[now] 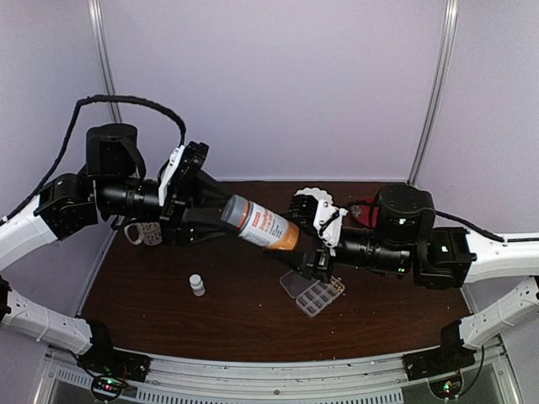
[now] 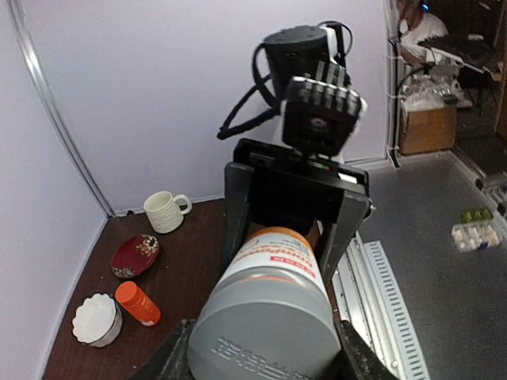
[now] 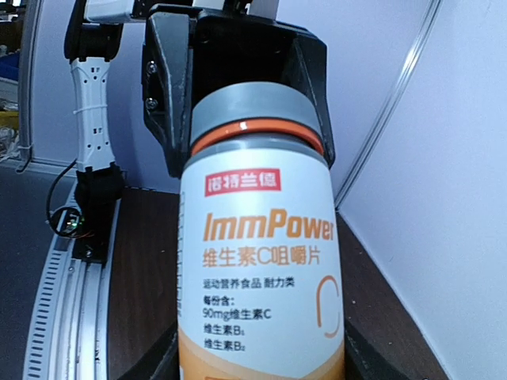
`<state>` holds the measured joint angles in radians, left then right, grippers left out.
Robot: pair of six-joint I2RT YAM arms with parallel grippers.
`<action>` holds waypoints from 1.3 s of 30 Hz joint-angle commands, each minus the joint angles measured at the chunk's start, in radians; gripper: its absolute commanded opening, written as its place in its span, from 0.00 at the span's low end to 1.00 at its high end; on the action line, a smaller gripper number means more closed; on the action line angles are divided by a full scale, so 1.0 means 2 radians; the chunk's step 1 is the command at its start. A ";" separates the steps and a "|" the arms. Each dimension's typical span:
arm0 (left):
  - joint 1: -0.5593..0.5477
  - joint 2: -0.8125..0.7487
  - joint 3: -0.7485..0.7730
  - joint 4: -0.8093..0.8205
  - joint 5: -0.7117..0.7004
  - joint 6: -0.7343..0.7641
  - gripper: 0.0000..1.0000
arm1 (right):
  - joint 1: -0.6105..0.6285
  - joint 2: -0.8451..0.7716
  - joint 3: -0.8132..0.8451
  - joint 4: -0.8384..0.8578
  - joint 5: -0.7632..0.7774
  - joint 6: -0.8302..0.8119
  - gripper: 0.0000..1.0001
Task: Sort the pills into containers
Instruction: Unscrew the lid of the pill bottle from the pill bottle, then pour the pill into the compartment of the pill container.
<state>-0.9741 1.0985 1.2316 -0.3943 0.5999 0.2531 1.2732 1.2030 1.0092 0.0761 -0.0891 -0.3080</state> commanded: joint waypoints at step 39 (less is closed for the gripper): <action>0.026 -0.032 -0.018 0.053 -0.239 -0.881 0.00 | 0.035 0.058 -0.117 0.316 0.316 -0.258 0.00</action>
<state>-0.9600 1.0748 1.1358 -0.2752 0.1970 -1.6539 1.3556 1.3952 0.8135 0.7219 0.5632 -0.9524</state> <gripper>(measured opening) 0.512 0.556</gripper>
